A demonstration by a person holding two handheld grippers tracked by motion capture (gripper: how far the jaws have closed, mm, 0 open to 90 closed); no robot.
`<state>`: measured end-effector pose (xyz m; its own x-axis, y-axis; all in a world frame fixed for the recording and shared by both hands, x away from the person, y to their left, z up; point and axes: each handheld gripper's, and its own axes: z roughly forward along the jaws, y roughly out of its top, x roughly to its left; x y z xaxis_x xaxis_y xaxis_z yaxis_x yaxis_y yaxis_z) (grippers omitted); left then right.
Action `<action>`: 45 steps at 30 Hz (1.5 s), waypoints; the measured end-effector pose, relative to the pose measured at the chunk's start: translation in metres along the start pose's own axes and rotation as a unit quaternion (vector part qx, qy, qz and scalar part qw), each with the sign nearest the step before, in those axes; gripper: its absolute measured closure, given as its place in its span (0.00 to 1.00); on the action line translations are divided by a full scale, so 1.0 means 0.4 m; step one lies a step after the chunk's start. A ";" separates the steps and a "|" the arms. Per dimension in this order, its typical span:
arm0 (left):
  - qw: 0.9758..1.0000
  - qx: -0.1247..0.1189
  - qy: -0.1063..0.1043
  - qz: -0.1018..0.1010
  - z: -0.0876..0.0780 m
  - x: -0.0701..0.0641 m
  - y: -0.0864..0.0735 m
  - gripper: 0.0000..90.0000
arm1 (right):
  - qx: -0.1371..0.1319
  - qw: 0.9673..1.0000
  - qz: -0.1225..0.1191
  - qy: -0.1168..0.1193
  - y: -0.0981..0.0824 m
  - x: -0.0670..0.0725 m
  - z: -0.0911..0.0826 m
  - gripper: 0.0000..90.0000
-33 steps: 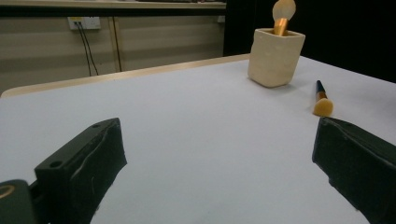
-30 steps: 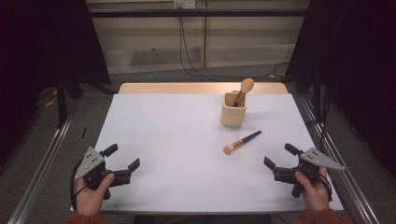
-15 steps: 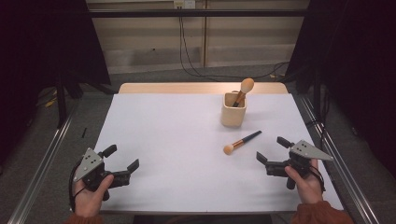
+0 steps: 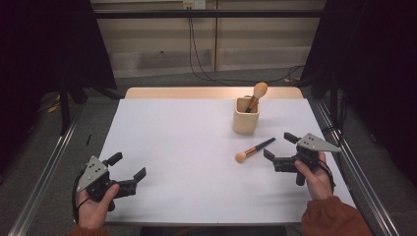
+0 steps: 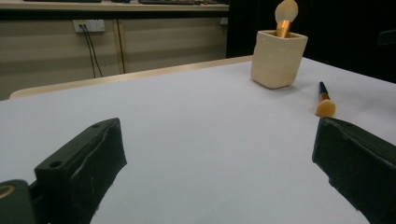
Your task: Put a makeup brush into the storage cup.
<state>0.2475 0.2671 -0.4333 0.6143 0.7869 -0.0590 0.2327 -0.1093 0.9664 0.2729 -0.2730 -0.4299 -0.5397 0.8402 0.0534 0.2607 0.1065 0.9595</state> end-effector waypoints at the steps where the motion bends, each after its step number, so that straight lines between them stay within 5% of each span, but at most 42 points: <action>1: 1.000 -0.001 -0.001 0.000 0.001 0.001 0.000 0.02 | -0.002 1.000 -0.001 0.001 0.006 -0.001 0.005 0.01; 13: 1.000 -0.002 -0.004 -0.002 0.009 0.001 0.002 0.02 | 0.001 1.000 -0.003 0.006 0.056 -0.020 0.076 0.01; 33: 1.000 -0.001 -0.005 -0.003 0.007 0.001 0.002 0.02 | 0.051 0.999 -0.007 0.016 0.108 -0.075 0.149 0.01; 40: 1.000 0.000 -0.005 -0.001 0.007 0.002 0.002 0.02 | 0.080 0.996 -0.016 0.027 0.120 -0.080 0.164 0.00; 45: 1.000 0.000 -0.005 0.000 0.008 0.002 0.002 0.02 | 0.124 0.991 -0.033 0.042 0.126 -0.090 0.169 0.01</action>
<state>0.2508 0.2657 -0.4335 0.6210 0.7814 -0.0614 0.2330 -0.1093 0.9663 0.3597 -0.2619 -0.4022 -0.6244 0.7807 0.0263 0.4061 0.2957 0.8647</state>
